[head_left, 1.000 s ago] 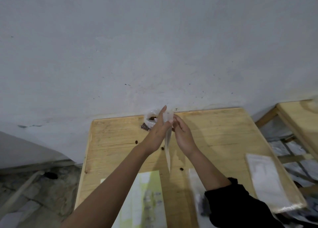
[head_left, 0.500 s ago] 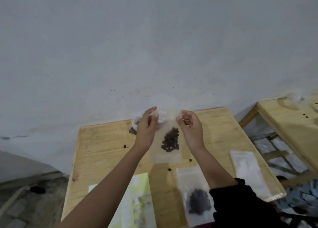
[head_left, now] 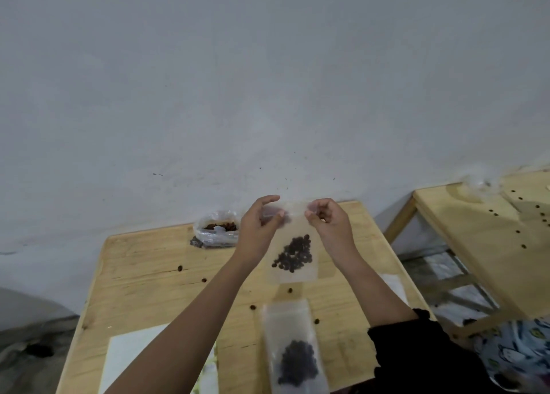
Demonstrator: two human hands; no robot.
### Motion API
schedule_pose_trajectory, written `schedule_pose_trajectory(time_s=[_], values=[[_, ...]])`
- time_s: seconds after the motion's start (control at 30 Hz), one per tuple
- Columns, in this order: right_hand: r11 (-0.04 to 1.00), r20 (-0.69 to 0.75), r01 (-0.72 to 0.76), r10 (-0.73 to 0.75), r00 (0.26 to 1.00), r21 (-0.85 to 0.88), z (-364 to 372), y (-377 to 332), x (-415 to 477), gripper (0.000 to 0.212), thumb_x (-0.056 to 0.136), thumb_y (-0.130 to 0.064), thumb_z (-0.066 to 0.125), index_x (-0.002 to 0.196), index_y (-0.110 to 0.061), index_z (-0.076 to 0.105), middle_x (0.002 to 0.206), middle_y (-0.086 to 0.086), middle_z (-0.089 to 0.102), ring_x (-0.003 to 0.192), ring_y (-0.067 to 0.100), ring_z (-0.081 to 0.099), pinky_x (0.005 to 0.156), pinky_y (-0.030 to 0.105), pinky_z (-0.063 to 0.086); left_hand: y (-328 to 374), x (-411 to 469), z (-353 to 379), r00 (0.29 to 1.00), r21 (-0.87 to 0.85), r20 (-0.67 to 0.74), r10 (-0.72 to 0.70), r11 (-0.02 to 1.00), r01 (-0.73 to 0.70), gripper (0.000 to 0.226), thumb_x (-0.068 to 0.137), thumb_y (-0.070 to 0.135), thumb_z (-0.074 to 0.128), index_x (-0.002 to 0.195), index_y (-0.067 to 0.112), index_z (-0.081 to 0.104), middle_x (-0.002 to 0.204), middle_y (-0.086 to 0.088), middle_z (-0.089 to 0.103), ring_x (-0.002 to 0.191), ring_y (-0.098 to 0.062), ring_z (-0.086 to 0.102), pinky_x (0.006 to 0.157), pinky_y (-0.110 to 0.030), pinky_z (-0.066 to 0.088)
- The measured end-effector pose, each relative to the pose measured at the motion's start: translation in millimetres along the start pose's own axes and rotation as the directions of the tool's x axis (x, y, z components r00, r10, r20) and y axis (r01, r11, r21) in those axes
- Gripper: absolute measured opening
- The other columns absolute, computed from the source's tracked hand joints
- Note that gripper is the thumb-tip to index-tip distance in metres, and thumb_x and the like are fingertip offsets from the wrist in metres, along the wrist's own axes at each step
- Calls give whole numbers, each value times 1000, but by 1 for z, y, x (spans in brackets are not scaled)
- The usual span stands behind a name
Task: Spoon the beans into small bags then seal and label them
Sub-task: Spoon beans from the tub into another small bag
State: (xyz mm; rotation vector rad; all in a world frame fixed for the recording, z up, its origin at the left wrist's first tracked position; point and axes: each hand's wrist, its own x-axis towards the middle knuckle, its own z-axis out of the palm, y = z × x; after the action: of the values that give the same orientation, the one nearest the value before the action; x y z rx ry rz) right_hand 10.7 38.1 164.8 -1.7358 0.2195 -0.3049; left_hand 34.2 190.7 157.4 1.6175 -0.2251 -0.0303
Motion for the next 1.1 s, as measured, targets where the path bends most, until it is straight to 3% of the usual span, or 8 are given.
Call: schedule_pose_trajectory(time_s=[0.17,0.37,0.5,0.67,0.83,0.97,1.1], values=[[999,110,7,-2,994,-48,-23,-4,-4,14,80,-10,72,86,-17,62,84,-11,65,76,-8,59,71,9,45,5,-8,27,999,56,36,30,998,-32,28,89,9,61,113,20,55,77,2,66,70,1,64,69,-13,50],[987,101,-4,20,995,-161,-37,1,-10,19,79,-15,74,78,-21,56,83,-12,63,83,-7,58,67,2,43,2,-23,48,1000,51,6,22,998,-22,25,89,9,61,111,22,57,81,-7,70,77,-12,70,69,-18,54],[991,59,-27,35,998,-129,-49,7,-17,20,76,-13,76,77,-19,57,81,-10,64,81,-4,59,66,6,43,-3,-30,51,999,107,31,20,994,-23,25,90,10,58,107,28,60,88,-7,72,84,-19,69,76,-33,57],[992,157,-78,93,983,-97,-66,15,-29,20,77,-12,74,89,-21,61,94,-8,64,87,7,59,73,18,47,-4,-44,57,999,32,28,-18,999,17,24,91,0,55,97,23,62,88,-8,70,82,-11,70,76,-28,58],[987,141,-146,156,978,-73,-72,20,-38,20,78,-2,71,84,-17,58,85,4,63,73,17,62,76,37,56,-7,-55,61,998,22,28,-53,998,52,21,90,4,59,102,20,61,84,-8,72,79,-17,71,75,-34,58],[980,172,-194,187,967,29,-75,19,-41,17,78,2,70,84,-10,60,85,5,63,79,20,63,72,29,59,-10,-68,63,999,37,-34,-36,999,37,21,91,15,59,108,27,60,86,-11,73,85,-25,70,78,-40,56],[970,250,-198,158,955,143,-81,20,-48,14,82,4,65,86,-8,62,82,6,68,72,14,69,68,20,57,-10,-76,65,997,-9,-60,-57,998,57,18,94,12,55,108,20,61,90,-10,73,86,-24,71,81,-40,55]])
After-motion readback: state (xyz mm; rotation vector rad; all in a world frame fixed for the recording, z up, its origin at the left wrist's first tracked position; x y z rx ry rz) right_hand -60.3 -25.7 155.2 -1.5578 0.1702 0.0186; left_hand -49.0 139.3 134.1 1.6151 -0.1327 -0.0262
